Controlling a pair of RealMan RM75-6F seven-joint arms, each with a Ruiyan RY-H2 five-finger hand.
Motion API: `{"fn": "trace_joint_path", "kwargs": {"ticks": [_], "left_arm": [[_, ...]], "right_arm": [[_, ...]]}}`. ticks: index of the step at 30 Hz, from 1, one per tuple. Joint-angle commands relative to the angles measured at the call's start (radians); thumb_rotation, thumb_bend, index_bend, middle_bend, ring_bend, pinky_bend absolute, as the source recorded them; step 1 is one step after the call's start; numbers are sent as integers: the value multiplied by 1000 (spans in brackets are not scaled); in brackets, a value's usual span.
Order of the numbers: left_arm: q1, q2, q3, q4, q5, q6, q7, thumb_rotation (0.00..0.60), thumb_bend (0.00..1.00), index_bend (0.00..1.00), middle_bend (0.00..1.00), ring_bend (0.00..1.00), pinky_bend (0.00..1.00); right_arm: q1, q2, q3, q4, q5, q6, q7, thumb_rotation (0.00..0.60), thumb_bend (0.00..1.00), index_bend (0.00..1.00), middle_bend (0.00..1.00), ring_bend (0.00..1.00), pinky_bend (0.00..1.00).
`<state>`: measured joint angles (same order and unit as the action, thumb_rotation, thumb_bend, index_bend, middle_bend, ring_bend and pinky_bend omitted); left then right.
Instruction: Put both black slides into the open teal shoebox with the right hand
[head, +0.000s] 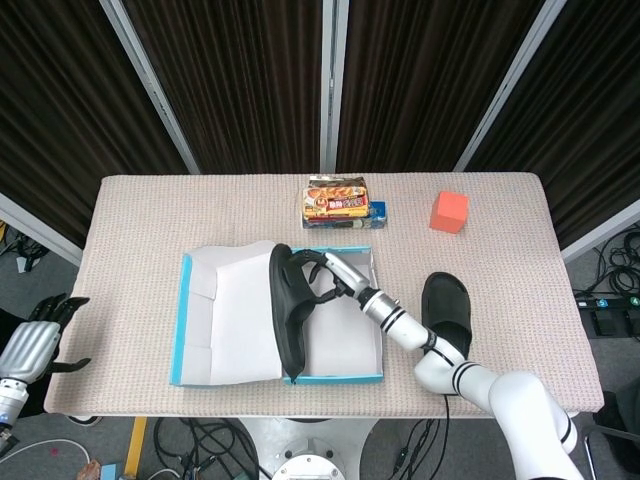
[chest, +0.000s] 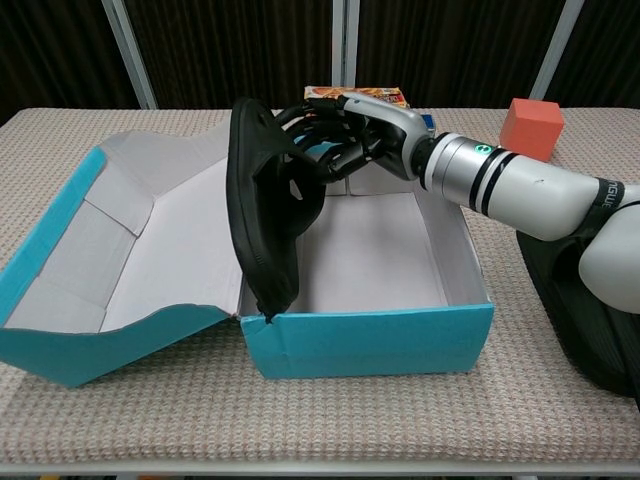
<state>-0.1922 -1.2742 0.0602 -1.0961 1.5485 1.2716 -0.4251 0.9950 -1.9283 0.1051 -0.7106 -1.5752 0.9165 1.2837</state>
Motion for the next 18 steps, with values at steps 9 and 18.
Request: {"fn": "trace_joint_path", "kwargs": {"ticks": [9, 18], "left_arm": [[2, -7, 5, 18, 3, -1, -14, 600, 129, 102, 108, 3, 40], [1, -14, 8, 28, 5, -3, -19, 600, 129, 102, 108, 3, 41]], "right_arm": [[-11, -8, -35, 35, -19, 31, -98, 600, 214, 464, 450, 336, 463], [-17, -11, -39, 55, -27, 72, -213, 600, 219, 464, 451, 336, 466]]}}
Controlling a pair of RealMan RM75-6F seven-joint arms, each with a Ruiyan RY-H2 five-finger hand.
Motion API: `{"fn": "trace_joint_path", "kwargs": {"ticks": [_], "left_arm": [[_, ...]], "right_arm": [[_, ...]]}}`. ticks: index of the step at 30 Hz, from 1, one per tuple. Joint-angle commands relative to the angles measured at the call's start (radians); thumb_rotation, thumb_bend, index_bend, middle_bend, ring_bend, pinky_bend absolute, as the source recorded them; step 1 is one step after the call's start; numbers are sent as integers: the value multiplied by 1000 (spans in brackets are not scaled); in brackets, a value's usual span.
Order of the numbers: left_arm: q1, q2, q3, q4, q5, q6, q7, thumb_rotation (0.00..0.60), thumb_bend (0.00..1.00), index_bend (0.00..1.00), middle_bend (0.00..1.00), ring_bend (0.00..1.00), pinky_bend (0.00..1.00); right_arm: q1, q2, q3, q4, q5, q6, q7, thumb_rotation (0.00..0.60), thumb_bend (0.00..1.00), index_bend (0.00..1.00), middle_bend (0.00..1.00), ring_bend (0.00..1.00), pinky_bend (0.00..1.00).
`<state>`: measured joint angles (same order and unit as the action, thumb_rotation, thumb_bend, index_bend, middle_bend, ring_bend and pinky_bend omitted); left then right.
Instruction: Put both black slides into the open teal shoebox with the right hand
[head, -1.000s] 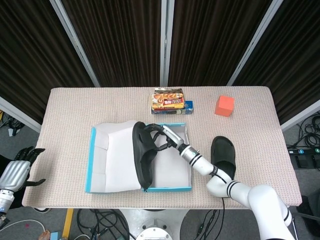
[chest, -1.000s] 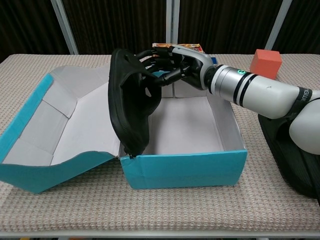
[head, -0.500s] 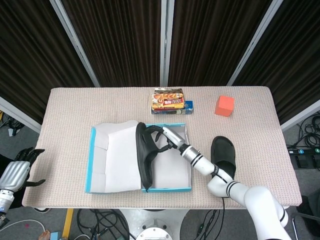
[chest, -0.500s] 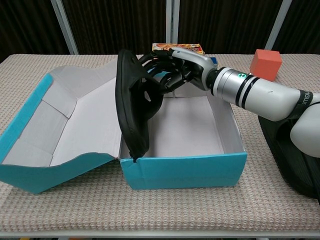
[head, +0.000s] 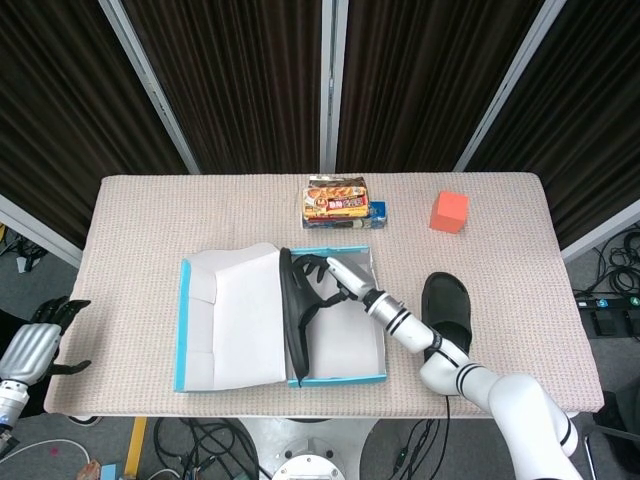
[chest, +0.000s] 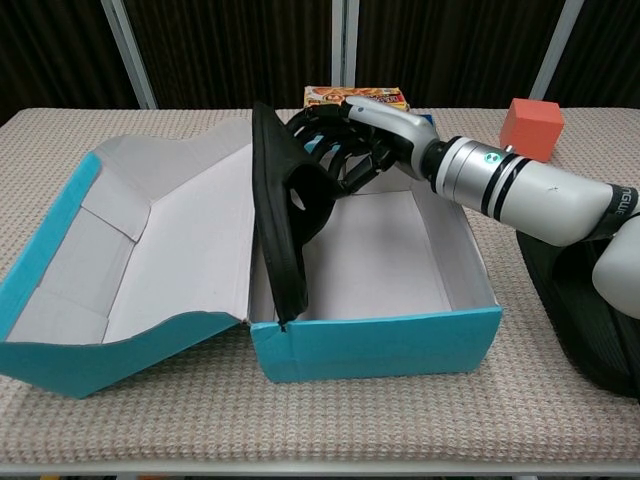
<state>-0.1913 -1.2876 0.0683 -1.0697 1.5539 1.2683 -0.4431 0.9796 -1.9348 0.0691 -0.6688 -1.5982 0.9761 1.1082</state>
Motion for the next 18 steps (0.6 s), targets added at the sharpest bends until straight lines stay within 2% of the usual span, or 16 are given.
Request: {"fn": "trace_joint_path", "kwargs": {"ticks": [1, 18], "left_arm": [[0, -2, 0, 3, 0, 0, -1, 600, 129, 102, 108, 3, 41], [0, -15, 5, 35, 1, -6, -29, 600, 129, 102, 108, 3, 40]], "right_arm": [[-2, -8, -5, 20, -6, 17, -53, 600, 219, 465, 450, 336, 467], [-2, -48, -30, 101, -24, 44, -199, 600, 227, 465, 449, 336, 468]]}}
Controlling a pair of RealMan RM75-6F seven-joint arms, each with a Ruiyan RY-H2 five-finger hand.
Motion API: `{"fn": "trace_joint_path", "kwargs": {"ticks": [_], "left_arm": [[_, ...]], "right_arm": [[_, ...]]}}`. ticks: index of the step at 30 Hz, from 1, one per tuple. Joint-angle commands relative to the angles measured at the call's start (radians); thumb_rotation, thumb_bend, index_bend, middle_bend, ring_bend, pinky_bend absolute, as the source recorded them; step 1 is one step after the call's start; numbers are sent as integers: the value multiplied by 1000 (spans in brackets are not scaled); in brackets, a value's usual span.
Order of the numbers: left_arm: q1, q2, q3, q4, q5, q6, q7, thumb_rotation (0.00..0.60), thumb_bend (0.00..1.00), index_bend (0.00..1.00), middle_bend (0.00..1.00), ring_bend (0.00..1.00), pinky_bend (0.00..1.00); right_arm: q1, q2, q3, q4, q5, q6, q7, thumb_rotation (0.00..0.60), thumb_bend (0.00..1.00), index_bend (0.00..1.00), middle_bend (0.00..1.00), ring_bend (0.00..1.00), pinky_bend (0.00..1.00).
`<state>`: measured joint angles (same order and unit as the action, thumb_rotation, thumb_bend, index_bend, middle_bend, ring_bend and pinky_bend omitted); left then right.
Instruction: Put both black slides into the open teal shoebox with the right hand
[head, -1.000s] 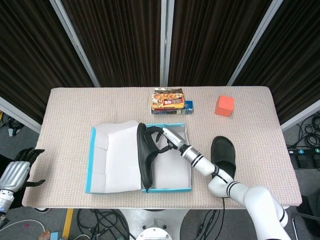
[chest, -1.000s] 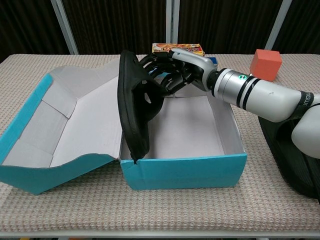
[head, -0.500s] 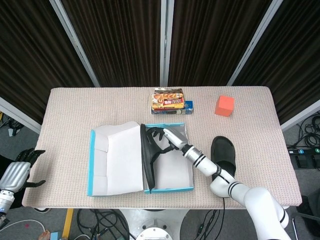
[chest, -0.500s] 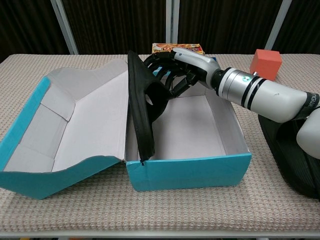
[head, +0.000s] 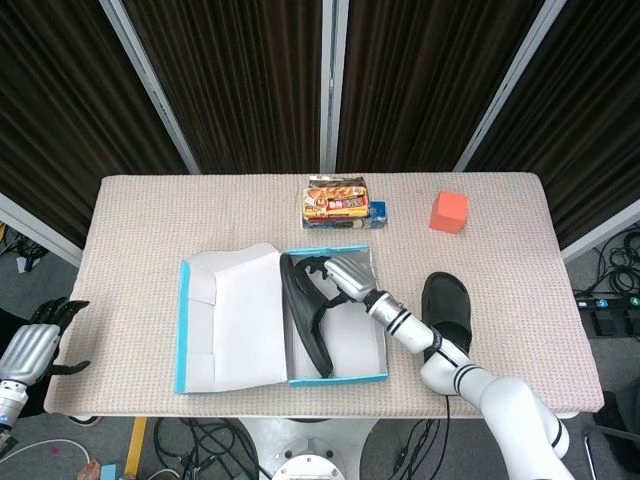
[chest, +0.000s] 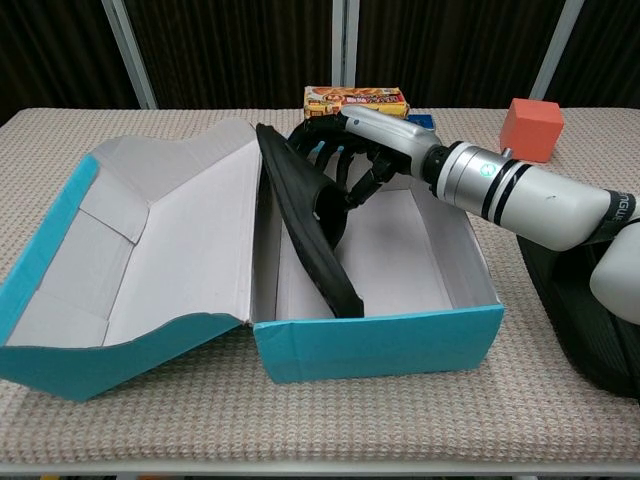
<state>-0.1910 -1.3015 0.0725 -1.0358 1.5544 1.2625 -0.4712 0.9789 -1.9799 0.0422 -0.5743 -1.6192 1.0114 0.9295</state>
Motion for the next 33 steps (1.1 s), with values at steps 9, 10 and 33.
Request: {"fn": "trace_joint_path", "kwargs": {"ticks": [9, 10, 33], "left_arm": [[0, -2, 0, 5, 0, 1, -6, 600, 129, 102, 108, 3, 41], [0, -1, -1, 6, -1, 1, -7, 600, 130, 102, 108, 3, 41], [-9, 17, -1, -37, 5, 4, 11, 600, 129, 102, 108, 3, 41]], "right_arm": [[0, 1, -7, -15, 10, -30, -13, 600, 205, 465, 447, 336, 468], [0, 2, -5, -21, 13, -33, -5, 600, 180, 466, 443, 336, 467], [-9, 250, 15, -366, 55, -83, 200, 600, 0, 0, 84, 0, 202]]}}
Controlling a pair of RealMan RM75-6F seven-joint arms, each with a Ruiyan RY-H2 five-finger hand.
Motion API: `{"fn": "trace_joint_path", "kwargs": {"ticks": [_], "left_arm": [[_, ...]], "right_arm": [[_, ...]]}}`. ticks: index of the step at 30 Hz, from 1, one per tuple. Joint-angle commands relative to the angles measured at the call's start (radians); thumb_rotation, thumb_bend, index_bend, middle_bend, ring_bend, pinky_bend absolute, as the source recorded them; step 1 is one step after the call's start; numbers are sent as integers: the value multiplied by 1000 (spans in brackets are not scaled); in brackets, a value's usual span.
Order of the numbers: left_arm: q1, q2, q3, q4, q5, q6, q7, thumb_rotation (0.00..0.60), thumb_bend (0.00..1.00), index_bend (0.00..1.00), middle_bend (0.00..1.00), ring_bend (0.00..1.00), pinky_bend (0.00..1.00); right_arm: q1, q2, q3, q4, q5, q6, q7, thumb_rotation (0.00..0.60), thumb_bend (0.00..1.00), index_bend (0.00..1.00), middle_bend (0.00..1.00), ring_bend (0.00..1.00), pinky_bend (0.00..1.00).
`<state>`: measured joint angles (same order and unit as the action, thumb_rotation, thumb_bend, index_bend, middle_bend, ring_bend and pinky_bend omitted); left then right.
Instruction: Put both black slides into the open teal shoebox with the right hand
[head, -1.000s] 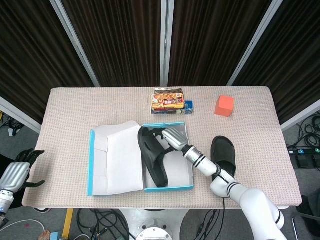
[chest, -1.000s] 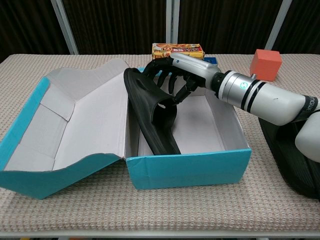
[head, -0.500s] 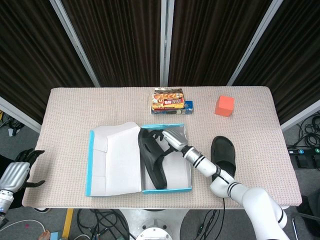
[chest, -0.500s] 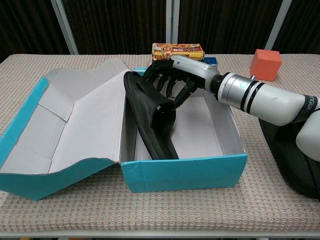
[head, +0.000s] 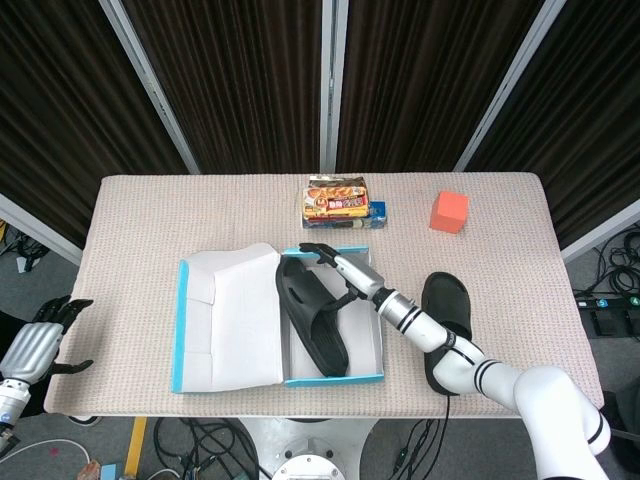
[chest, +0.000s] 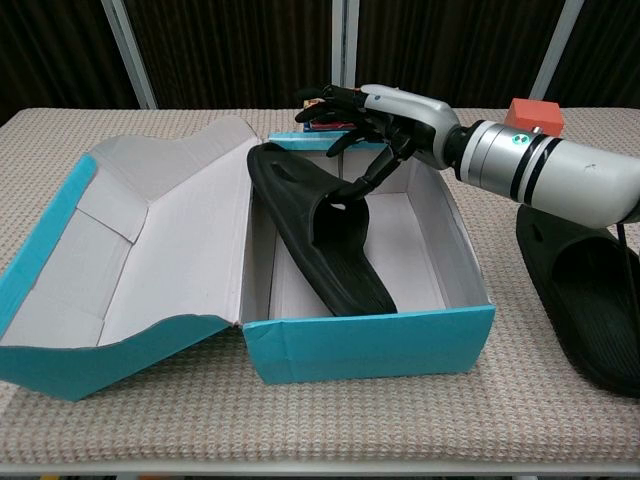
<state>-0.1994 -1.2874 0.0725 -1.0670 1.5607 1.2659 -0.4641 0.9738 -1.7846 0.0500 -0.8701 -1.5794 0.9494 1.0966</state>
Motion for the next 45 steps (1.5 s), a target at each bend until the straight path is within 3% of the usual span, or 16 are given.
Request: {"fn": "trace_joint_path", "kwargs": {"ticks": [1, 5, 14, 19, 25, 29, 32, 39, 45], "left_arm": [[-1, 4, -2, -9, -1, 1, 6, 600, 129, 102, 108, 3, 41], [-4, 10, -5, -27, -4, 2, 21, 600, 129, 102, 108, 3, 41], [-6, 20, -8, -64, -8, 0, 57, 600, 129, 102, 108, 3, 42], [-5, 25, -11, -75, -12, 2, 66, 600, 129, 102, 108, 3, 41], [-9, 25, -13, -78, -11, 1, 64, 600, 129, 102, 108, 3, 41], [-10, 24, -12, -76, -9, 1, 62, 600, 129, 102, 108, 3, 42], [-11, 23, -10, -78, -4, 4, 63, 600, 130, 102, 108, 3, 41], [-14, 24, -7, -85, 3, 5, 71, 600, 129, 102, 108, 3, 41], [-16, 30, -8, -93, -1, 2, 72, 600, 129, 102, 108, 3, 42]], "right_arm": [[-4, 71, 9, -93, 18, -27, 42, 600, 0, 0, 81, 0, 201], [-7, 144, 19, -191, 27, -35, 70, 600, 0, 0, 80, 0, 201], [-19, 238, 29, -305, 48, -66, 107, 600, 0, 0, 80, 0, 200], [-37, 319, 36, -363, 48, -46, 68, 600, 0, 0, 84, 0, 200], [-46, 492, 20, -454, 122, -161, -185, 600, 0, 0, 128, 0, 199], [-3, 653, -11, -558, 221, -382, -348, 600, 0, 0, 129, 0, 199], [37, 723, -37, -591, 307, -524, -464, 600, 0, 0, 123, 0, 199], [93, 732, -111, -581, 490, -667, -649, 600, 0, 0, 110, 0, 199], [144, 694, -188, -565, 611, -680, -766, 600, 0, 0, 102, 0, 199]]}}
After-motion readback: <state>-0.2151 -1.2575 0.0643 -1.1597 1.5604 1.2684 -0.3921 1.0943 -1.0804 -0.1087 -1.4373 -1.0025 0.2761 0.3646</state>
